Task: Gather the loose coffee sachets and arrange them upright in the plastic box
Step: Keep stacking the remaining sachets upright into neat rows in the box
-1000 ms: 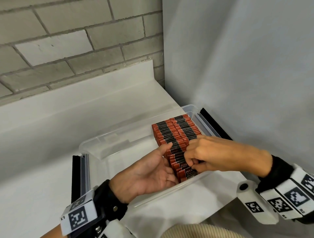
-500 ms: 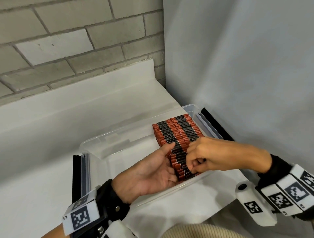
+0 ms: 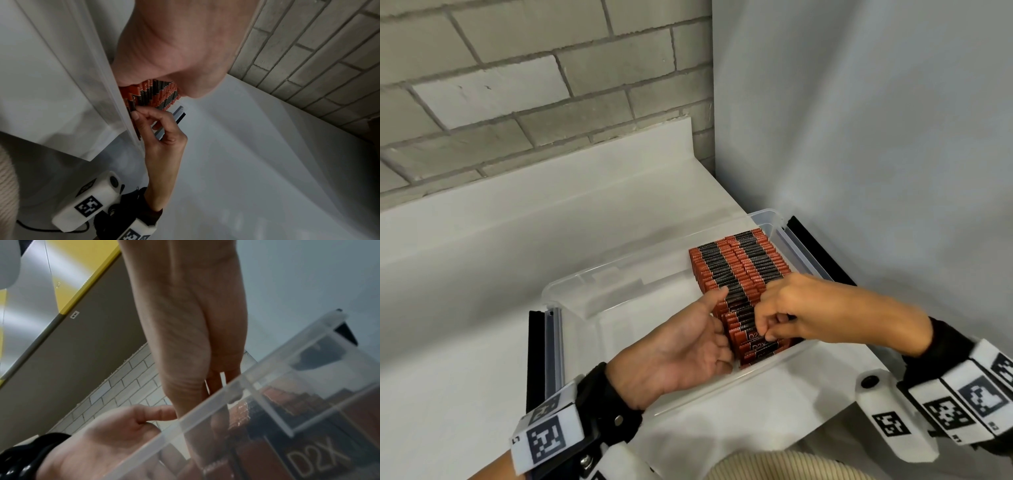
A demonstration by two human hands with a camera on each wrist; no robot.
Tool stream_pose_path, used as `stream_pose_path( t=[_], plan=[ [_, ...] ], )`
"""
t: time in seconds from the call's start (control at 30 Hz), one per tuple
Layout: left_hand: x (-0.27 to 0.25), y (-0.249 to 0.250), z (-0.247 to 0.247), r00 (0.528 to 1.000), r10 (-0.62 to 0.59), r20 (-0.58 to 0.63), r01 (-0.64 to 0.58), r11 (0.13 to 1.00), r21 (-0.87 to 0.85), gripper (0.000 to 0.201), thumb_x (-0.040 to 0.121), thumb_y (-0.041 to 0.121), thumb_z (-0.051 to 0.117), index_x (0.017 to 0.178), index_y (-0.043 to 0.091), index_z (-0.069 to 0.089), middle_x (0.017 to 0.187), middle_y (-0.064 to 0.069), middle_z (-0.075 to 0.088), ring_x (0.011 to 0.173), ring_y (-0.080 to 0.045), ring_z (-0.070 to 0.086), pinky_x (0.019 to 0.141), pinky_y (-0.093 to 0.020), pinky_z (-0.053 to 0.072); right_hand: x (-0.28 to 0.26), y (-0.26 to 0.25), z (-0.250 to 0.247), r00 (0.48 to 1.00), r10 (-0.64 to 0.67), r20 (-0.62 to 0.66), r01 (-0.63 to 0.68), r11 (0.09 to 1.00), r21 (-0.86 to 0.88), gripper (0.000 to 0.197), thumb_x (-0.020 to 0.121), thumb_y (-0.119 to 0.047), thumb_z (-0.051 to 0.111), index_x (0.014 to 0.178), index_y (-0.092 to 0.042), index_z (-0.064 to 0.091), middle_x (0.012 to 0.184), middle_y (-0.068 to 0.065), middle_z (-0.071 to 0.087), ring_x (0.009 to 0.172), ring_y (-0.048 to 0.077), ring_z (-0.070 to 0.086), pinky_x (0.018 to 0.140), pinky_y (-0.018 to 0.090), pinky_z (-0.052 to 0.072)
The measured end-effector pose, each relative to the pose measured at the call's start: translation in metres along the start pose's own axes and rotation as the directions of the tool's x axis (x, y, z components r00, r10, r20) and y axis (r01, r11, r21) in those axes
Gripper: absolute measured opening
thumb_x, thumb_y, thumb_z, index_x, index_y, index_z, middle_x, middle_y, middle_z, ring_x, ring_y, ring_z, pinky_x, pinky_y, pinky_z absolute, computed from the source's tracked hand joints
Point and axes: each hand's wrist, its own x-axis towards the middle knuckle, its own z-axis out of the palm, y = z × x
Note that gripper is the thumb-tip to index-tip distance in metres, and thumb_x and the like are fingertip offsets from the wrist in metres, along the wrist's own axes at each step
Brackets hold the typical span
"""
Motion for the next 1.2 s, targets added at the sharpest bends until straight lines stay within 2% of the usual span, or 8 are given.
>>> stream_pose_path(
  t=[0.1,0.2,0.37,0.5,0.7,0.93,1.07,1.2],
  plan=[
    [-0.002,0.002,0.003,1.0,-0.008,-0.018,0.008,1.0,-0.007,0.053,0.098,0.051,0.035,0.092,0.01,0.069,0.062,-0.007,0.067,0.049,-0.014,0.063,0.063,-0.026,0.044,0.0,0.0,-0.001,1.0,-0.001,-0.015,0.001,1.0,0.015,0.006,0.09,-0.024,0.063,0.094,-0.026,0.068,0.083,-0.016,0.057,0.084,0.003,0.053,0.075,0.014,0.043],
    [0.001,0.0,-0.002,1.0,0.012,-0.026,-0.012,1.0,0.002,0.055,0.098,0.051,0.035,0.067,0.02,0.069,0.058,-0.007,0.064,0.049,-0.014,0.06,0.066,-0.026,0.043,-0.005,0.003,-0.003,0.989,-0.055,-0.136,0.055,0.998,0.0,0.019,0.094,-0.032,0.058,0.109,-0.029,0.068,0.103,-0.019,0.061,0.099,-0.003,0.05,0.089,0.012,0.039],
    [0.003,-0.001,-0.001,1.0,-0.02,0.011,0.02,0.999,-0.033,0.057,0.095,0.052,0.041,0.101,0.0,0.065,0.089,-0.015,0.07,0.078,-0.021,0.066,0.082,-0.029,0.05,-0.01,0.0,0.009,0.989,-0.13,-0.074,0.125,0.99,-0.065,0.031,0.099,-0.037,0.044,0.118,-0.025,0.067,0.135,-0.01,0.054,0.122,-0.001,0.042,0.104,0.02,0.035],
    [0.006,0.0,-0.004,1.0,0.008,-0.001,-0.008,1.0,0.014,0.056,0.097,0.052,0.037,0.078,0.006,0.063,0.061,-0.005,0.066,0.049,-0.012,0.061,0.062,-0.024,0.044,-0.012,0.0,0.01,0.989,-0.102,-0.112,0.101,0.995,-0.009,0.036,0.099,-0.041,0.039,0.115,-0.026,0.067,0.132,-0.011,0.057,0.122,-0.01,0.038,0.104,0.009,0.029],
    [0.009,-0.002,-0.001,1.0,0.004,-0.02,-0.003,0.999,0.043,0.052,0.098,0.051,0.034,0.082,0.007,0.059,0.055,-0.002,0.062,0.044,-0.009,0.058,0.052,-0.019,0.045,-0.007,-0.006,0.019,0.982,-0.107,-0.155,0.108,0.994,-0.003,0.032,0.098,-0.039,0.043,0.111,-0.023,0.068,0.116,-0.008,0.064,0.111,0.003,0.051,0.097,0.021,0.039],
    [0.007,-0.003,-0.003,1.0,-0.002,-0.025,0.002,1.0,0.007,0.058,0.095,0.056,0.039,0.091,0.004,0.066,0.078,-0.008,0.056,0.067,-0.016,0.045,0.069,-0.026,0.039,0.011,-0.005,0.015,0.981,-0.047,-0.187,0.032,0.996,-0.084,0.014,0.095,-0.021,0.054,0.103,-0.018,0.066,0.103,-0.01,0.053,0.097,0.0,0.037,0.088,0.013,0.032],
    [0.005,-0.004,-0.005,1.0,-0.002,-0.005,0.002,1.0,0.002,0.055,0.093,0.058,0.04,0.085,0.008,0.062,0.073,-0.005,0.049,0.063,-0.014,0.039,0.063,-0.025,0.034,0.008,-0.007,0.012,0.964,-0.155,-0.216,0.114,0.974,-0.194,0.011,0.084,-0.011,0.069,0.092,-0.018,0.07,0.093,-0.004,0.059,0.091,0.011,0.052,0.08,0.031,0.051],
    [0.005,-0.002,-0.003,1.0,0.002,-0.003,-0.002,1.0,0.008,0.051,0.095,0.057,0.036,0.086,0.013,0.061,0.065,0.005,0.058,0.054,-0.012,0.046,0.06,-0.023,0.036,0.008,-0.003,0.009,0.971,-0.186,-0.154,0.148,0.963,-0.226,0.012,0.087,-0.014,0.066,0.097,-0.018,0.071,0.092,-0.004,0.063,0.091,0.013,0.056,0.08,0.036,0.052]
  ],
)
